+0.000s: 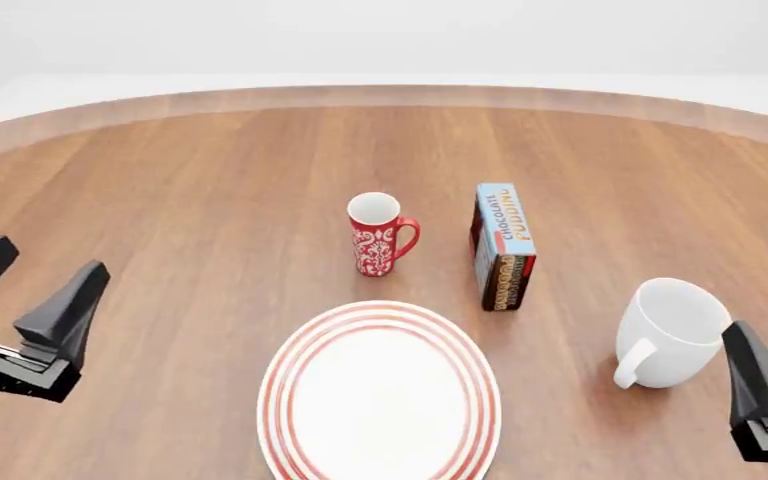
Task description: Pick up the white mug and put it on the plate, and put the chocolate pudding to the right of the plate.
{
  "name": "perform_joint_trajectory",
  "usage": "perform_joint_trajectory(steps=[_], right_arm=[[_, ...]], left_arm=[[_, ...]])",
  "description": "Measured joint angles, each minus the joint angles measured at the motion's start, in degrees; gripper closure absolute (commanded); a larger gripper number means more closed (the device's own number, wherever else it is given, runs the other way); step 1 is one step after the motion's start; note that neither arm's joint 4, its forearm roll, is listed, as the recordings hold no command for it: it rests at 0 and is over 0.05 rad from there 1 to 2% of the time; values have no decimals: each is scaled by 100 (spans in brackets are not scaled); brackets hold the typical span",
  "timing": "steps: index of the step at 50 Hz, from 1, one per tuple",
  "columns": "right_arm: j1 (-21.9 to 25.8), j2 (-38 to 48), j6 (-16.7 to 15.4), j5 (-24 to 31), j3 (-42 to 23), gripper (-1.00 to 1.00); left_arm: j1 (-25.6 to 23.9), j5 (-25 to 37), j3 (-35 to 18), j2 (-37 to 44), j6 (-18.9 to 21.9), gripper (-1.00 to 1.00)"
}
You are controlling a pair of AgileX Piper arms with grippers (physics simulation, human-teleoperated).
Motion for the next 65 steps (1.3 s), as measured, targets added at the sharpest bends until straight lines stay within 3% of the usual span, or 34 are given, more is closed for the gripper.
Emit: perform_joint_trajectory(steps=[35, 65], right_arm=[[0, 0, 0, 0, 0, -100], [0, 0, -1, 0, 0, -100]], left_arm=[[-1105, -1094, -518, 1709, 281, -100], [-1885, -1642, -892, 2730, 300, -100]])
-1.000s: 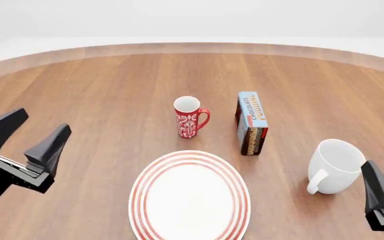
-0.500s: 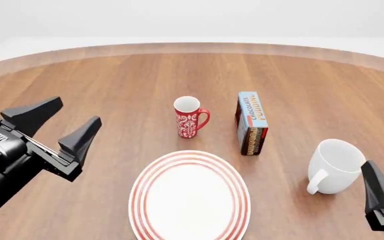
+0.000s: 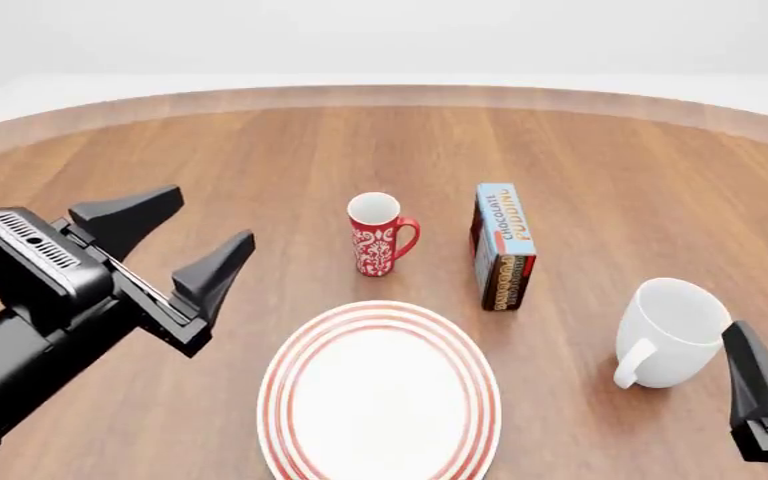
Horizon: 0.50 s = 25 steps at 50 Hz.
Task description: Pick up the white mug and put it on the plate, and put the chocolate pudding to the right of the plate.
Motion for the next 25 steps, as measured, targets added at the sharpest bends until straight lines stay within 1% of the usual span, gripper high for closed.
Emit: perform_joint_trajectory(steps=[25], right_arm=[[1, 0, 1, 0, 0, -100]], left_arm=[[-650, -182, -471, 792, 106, -100]])
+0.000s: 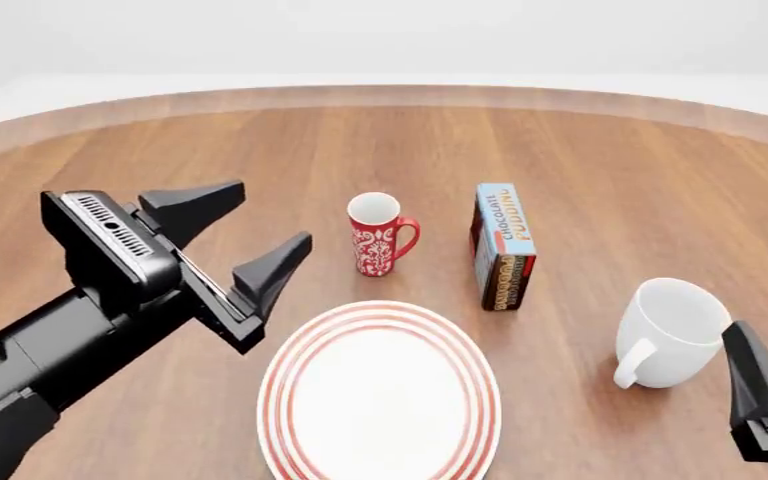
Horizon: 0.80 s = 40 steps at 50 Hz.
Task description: Pick up the white mug and put it on the plate, and put the chocolate pudding to the right of the plate.
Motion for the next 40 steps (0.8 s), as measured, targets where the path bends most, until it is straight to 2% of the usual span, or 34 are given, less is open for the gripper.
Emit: perform_joint_trajectory(steps=[40], right_arm=[[0, 0, 0, 0, 0, -100]], left_arm=[[-727, -77, -685, 1102, -29, -100]])
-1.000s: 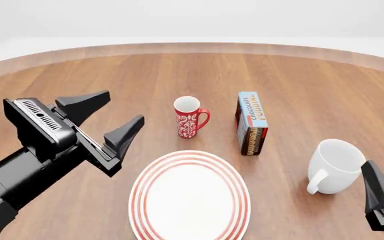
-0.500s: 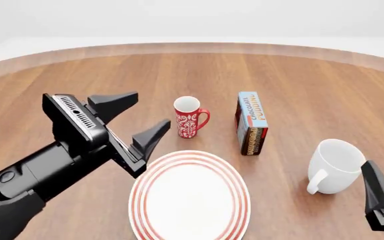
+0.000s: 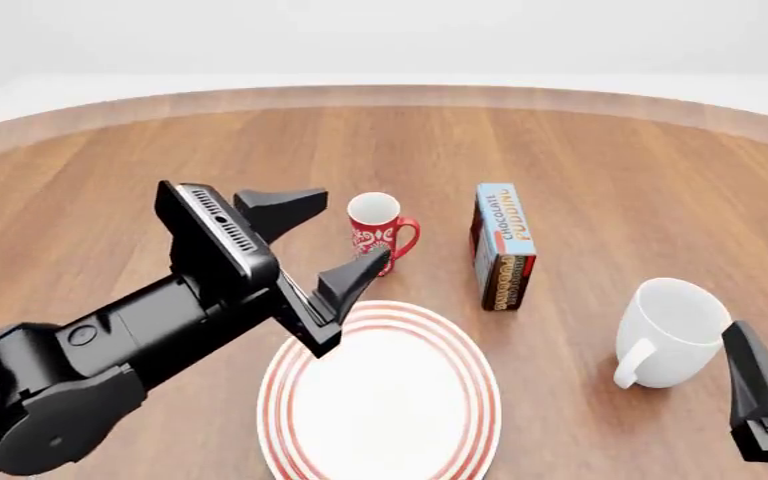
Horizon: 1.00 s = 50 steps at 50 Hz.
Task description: Pick up the white mug and put it on the plate, and put the chocolate pudding to the right of the plate.
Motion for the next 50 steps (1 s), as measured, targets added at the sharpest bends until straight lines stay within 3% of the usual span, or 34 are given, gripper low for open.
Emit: perform_joint_trajectory(steps=[50], right_arm=[[0, 0, 0, 0, 0, -100]], left_arm=[[-653, -10, -828, 1229, -136, -100]])
